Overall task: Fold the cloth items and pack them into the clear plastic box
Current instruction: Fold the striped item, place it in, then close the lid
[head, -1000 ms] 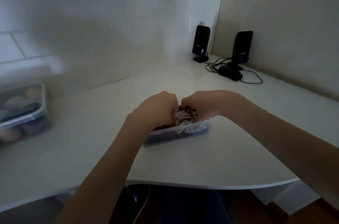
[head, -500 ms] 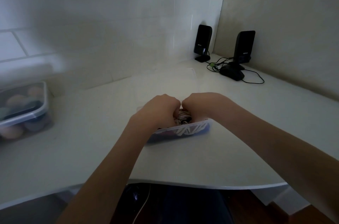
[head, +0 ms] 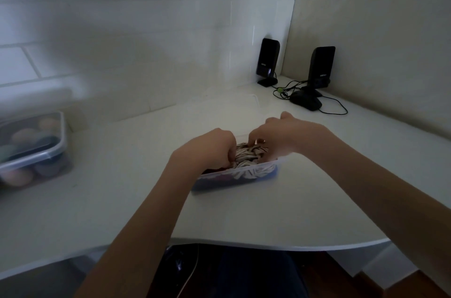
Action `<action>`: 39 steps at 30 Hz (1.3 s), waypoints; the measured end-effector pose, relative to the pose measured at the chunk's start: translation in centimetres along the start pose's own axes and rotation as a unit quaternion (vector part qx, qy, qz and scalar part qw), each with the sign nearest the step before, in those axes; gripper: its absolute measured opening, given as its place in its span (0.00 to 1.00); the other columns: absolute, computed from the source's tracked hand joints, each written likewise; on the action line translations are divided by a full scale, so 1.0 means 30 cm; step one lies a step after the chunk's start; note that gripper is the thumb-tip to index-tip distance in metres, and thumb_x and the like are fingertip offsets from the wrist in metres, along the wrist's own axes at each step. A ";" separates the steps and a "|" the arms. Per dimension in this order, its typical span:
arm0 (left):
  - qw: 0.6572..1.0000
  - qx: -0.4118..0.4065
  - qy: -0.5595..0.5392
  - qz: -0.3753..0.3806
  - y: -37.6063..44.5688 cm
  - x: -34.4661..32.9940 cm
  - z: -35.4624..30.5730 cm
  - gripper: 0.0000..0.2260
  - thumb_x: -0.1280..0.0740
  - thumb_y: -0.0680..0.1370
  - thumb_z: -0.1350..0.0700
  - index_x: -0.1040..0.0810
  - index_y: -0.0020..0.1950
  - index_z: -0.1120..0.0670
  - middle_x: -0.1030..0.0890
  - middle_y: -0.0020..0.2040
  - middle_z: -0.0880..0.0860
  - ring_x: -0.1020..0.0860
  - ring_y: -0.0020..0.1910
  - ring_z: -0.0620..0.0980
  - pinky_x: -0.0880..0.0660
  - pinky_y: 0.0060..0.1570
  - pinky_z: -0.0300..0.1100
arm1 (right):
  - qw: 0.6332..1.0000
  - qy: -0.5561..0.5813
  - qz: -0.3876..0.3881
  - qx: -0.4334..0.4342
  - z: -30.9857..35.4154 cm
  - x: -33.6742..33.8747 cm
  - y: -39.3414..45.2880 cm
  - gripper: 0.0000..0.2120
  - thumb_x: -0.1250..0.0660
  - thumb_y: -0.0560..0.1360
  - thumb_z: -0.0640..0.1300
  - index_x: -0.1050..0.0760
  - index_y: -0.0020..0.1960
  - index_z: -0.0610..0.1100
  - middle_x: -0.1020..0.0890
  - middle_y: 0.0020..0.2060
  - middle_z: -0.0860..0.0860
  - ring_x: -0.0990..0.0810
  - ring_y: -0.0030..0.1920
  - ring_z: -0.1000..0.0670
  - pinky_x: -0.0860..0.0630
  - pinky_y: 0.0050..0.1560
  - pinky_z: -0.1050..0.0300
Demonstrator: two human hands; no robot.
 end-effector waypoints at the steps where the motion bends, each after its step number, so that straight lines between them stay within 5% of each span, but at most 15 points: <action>1: 1.000 0.001 0.001 -0.004 0.001 0.000 -0.005 0.06 0.31 0.72 0.60 0.16 0.48 0.56 0.17 0.50 0.54 0.22 0.48 0.52 0.26 0.47 0.41 | 1.000 -0.003 0.001 -0.008 -0.001 0.000 -0.006 0.23 0.34 0.73 0.54 0.33 0.66 0.60 0.28 0.58 0.48 0.36 0.55 0.44 0.40 0.52 0.54; 8: 1.000 0.007 0.014 -0.024 0.001 -0.003 -0.005 0.05 0.30 0.70 0.61 0.19 0.44 0.54 0.20 0.44 0.53 0.25 0.41 0.51 0.30 0.41 0.40 | 0.990 -0.127 0.027 -0.050 0.027 0.004 0.035 0.20 0.34 0.73 0.43 0.29 0.63 0.54 0.24 0.56 0.48 0.33 0.63 0.45 0.43 0.64 0.45; 13: 1.000 0.002 0.009 -0.029 0.004 -0.005 0.000 0.06 0.30 0.70 0.62 0.19 0.45 0.54 0.22 0.43 0.51 0.27 0.41 0.49 0.32 0.42 0.39 | 0.996 -0.060 0.066 0.005 0.021 -0.029 0.041 0.20 0.35 0.72 0.40 0.31 0.64 0.49 0.23 0.43 0.50 0.25 0.34 0.52 0.29 0.38 0.59; 16: 0.999 0.002 0.010 -0.039 0.005 -0.006 0.003 0.07 0.31 0.70 0.63 0.19 0.44 0.53 0.19 0.47 0.53 0.26 0.42 0.50 0.31 0.42 0.40 | 0.997 -0.049 0.058 0.005 0.007 -0.044 0.052 0.17 0.39 0.73 0.39 0.31 0.62 0.48 0.21 0.47 0.47 0.25 0.26 0.53 0.24 0.38 0.57; 22: 1.000 -0.016 -0.002 -0.022 -0.013 0.007 0.004 0.07 0.30 0.71 0.59 0.18 0.48 0.55 0.18 0.49 0.53 0.26 0.42 0.49 0.27 0.45 0.41 | 0.988 0.082 0.129 -0.009 -0.013 -0.052 0.041 0.25 0.34 0.73 0.40 0.36 0.68 0.47 0.25 0.57 0.44 0.21 0.31 0.50 0.24 0.34 0.59; 26: 0.998 -0.021 -0.062 -0.016 -0.055 0.049 0.024 0.11 0.29 0.73 0.55 0.17 0.54 0.53 0.17 0.52 0.51 0.22 0.49 0.47 0.25 0.55 0.41 | 0.984 0.154 0.088 -0.003 -0.038 -0.008 -0.008 0.29 0.28 0.70 0.43 0.33 0.68 0.51 0.24 0.64 0.51 0.16 0.45 0.46 0.20 0.51 0.52; 29: 0.993 -0.014 -0.109 -0.043 -0.091 0.088 0.052 0.11 0.29 0.73 0.59 0.17 0.54 0.51 0.16 0.52 0.49 0.21 0.50 0.44 0.26 0.56 0.38 | 0.993 0.112 -0.022 -0.019 -0.054 0.050 -0.033 0.25 0.25 0.68 0.49 0.27 0.63 0.54 0.21 0.59 0.54 0.20 0.54 0.49 0.24 0.53 0.52; 32: 0.992 0.012 -0.103 -0.068 -0.124 0.115 0.087 0.15 0.29 0.70 0.66 0.17 0.54 0.52 0.17 0.51 0.50 0.20 0.51 0.45 0.23 0.54 0.40 | 0.977 0.158 -0.139 0.016 -0.026 0.091 -0.024 0.17 0.26 0.68 0.50 0.23 0.56 0.54 0.18 0.50 0.57 0.21 0.50 0.54 0.28 0.45 0.58; 35: 0.997 0.039 -0.052 -0.048 -0.124 0.100 0.104 0.18 0.27 0.68 0.65 0.19 0.56 0.53 0.16 0.51 0.51 0.19 0.49 0.48 0.22 0.54 0.45 | 0.967 0.199 -0.143 0.067 0.037 0.081 0.001 0.14 0.26 0.68 0.50 0.21 0.53 0.53 0.19 0.46 0.59 0.22 0.45 0.57 0.30 0.38 0.62; 39: 0.997 0.060 0.002 -0.049 -0.097 0.057 0.105 0.19 0.27 0.67 0.62 0.20 0.57 0.52 0.16 0.52 0.52 0.19 0.49 0.50 0.21 0.53 0.47 | 0.973 0.188 -0.117 0.072 0.089 0.030 0.039 0.16 0.27 0.66 0.52 0.22 0.54 0.55 0.19 0.49 0.56 0.21 0.49 0.52 0.25 0.44 0.56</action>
Point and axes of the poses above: each hand's wrist, its own y-axis towards the middle knuckle, its own x-axis out of the back of the hand, z = x × y, the point moved 6 cm from there along y, towards the middle knuckle
